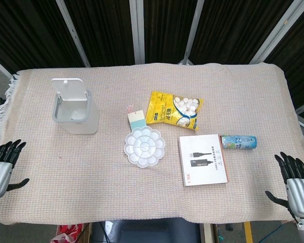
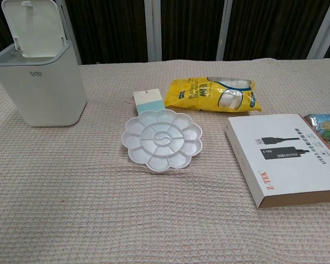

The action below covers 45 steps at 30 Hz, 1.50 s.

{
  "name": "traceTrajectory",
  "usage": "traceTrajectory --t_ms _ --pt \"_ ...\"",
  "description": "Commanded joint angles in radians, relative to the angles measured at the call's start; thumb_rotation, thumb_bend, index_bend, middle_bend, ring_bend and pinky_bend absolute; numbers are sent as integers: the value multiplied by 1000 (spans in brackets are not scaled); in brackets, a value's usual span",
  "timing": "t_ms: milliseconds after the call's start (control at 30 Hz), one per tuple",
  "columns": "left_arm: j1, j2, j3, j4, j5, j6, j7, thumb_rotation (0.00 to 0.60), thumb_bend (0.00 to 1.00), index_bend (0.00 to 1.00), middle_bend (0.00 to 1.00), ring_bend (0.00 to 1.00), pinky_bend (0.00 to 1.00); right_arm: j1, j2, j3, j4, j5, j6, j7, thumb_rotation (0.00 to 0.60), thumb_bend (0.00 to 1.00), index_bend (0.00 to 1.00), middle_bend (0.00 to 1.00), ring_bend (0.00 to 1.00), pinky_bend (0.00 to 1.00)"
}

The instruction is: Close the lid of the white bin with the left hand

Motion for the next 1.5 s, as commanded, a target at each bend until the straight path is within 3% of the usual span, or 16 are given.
traceTrajectory --t_ms 33,633,767,867,967,1000,1100,1300,1500 --pt "0 0 0 0 0 0 0 600 0 0 0 0 85 0 0 0 0 0 0 0 600 152 0 0 0 0" --pt "4 9 -5 -7 -14 2 -12 600 0 0 0 0 85 1 -4 5 -1 8 -2 4 600 151 0 0 0 0" --pt "-5 21 -30 -22 -43 0 -8 600 2 0 0 0 86 1 0 8 -6 12 0 20 600 152 0 0 0 0" --pt "-20 31 -56 -34 -62 -3 1 600 78 0 0 8 152 2 1 9 -6 10 0 28 600 152 0 0 0 0" --pt "-51 49 -110 -52 -83 4 18 600 233 0 138 187 418 4 1 10 -6 15 -7 35 600 152 0 0 0 0" --pt "-67 59 -133 -67 -98 -2 29 600 284 0 272 318 545 5 2 10 -8 17 -10 41 600 152 0 0 0 0" --pt "-123 86 -204 -96 -142 -23 75 600 407 0 591 580 756 6 6 11 -17 19 -11 51 600 152 0 0 0 0" --pt "-253 117 -312 -117 -305 -171 163 600 552 0 831 771 888 5 10 14 -33 25 -12 62 600 153 0 0 0 0" --pt "-417 138 -400 -119 -578 -380 259 600 638 0 943 870 969 11 14 21 -46 55 -35 67 600 152 0 0 0 0"
